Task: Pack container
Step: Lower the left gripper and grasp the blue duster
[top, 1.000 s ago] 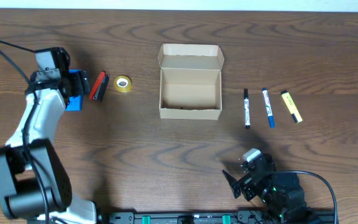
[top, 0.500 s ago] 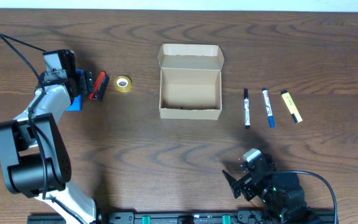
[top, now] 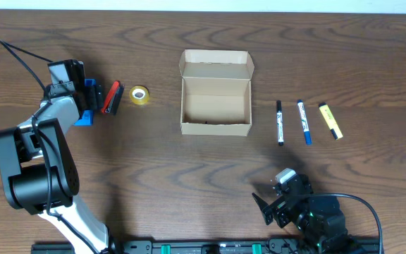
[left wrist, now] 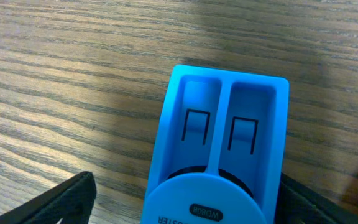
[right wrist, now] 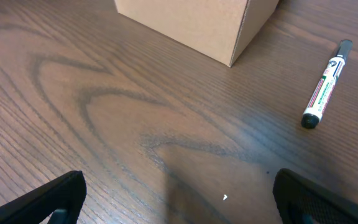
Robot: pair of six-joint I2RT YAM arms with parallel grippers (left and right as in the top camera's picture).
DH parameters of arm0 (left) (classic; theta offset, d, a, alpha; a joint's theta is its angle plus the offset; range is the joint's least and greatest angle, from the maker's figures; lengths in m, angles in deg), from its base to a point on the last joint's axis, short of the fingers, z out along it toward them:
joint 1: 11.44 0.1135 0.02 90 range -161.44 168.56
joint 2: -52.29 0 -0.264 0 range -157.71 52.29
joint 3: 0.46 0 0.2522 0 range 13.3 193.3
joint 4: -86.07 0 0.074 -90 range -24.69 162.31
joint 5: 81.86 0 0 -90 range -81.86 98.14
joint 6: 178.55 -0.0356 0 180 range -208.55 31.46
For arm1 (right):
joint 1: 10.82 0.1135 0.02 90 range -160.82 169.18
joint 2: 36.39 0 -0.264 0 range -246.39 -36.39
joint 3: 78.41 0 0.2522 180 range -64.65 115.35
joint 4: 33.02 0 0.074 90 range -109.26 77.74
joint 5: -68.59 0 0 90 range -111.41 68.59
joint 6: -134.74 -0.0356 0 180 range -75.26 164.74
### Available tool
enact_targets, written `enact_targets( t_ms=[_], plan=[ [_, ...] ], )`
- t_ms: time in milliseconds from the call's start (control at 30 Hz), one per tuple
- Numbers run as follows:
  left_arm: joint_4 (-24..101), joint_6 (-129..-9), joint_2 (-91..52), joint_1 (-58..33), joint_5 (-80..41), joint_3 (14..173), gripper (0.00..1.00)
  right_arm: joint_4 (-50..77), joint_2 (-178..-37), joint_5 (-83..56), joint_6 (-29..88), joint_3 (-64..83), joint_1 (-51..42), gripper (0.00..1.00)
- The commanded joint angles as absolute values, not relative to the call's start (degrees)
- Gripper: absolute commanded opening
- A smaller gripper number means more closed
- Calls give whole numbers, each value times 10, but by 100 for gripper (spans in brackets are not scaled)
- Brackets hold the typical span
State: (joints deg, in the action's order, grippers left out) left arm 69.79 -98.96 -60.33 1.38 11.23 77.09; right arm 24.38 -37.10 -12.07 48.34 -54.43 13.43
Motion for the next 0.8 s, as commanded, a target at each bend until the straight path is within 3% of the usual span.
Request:
enact_targets(
  t_ms=[0,533,767],
  plan=[
    [696,-993,-609,16,110,781,88,244,-368,-122,491,-550,140,99],
    [698,-992,-628,18,96,781,85,244,-368,-122,491,-550,140,99],
    [682,-982,-628,18,95,781,68,244,-368,-122,491,-550,140,99]
  ],
)
